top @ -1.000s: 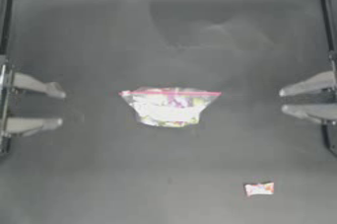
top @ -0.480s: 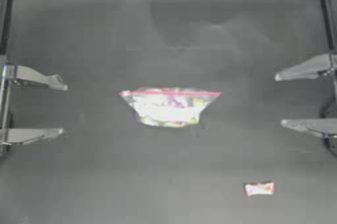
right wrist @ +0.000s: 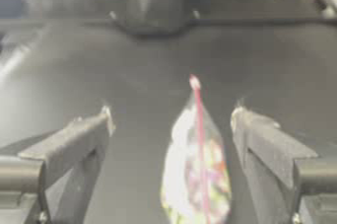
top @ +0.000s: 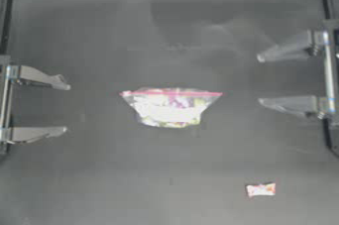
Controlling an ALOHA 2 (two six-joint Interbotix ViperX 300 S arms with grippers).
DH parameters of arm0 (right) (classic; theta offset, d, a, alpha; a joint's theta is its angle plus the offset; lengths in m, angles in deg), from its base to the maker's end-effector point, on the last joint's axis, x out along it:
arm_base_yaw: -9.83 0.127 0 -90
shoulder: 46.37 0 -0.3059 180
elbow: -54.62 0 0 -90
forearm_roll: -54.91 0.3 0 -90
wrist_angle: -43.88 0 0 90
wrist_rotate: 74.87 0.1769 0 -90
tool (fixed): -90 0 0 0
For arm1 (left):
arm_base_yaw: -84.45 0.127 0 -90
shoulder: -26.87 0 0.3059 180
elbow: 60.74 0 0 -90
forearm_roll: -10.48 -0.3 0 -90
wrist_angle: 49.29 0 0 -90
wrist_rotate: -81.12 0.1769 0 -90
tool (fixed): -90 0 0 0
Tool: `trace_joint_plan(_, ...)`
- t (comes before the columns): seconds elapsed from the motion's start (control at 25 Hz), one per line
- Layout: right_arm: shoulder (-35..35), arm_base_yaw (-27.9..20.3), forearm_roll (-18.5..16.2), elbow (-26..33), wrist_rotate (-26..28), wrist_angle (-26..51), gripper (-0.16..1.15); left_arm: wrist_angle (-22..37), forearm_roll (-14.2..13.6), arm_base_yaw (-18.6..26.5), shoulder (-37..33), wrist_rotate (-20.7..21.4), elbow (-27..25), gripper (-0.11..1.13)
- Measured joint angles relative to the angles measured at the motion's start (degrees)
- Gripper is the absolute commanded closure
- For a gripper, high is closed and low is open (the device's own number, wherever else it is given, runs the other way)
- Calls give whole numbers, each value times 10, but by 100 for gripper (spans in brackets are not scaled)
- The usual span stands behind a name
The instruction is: Put candy in bag
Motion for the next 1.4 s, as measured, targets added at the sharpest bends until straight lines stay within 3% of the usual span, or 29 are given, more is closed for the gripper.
trace_joint_plan(0.48, 178, -11, -24, 192, -8, 171, -2, 8, 0, 7, 0, -1, -4, 1)
trace_joint_plan(0.8, 287, -11, -26, 299, -50, 250, -2, 14, 1, 11, 0, -2, -9, 1)
trace_joint_plan(1.4, 426, -11, 0, 414, -100, 307, -2, 14, 11, 11, 4, -3, -16, 2)
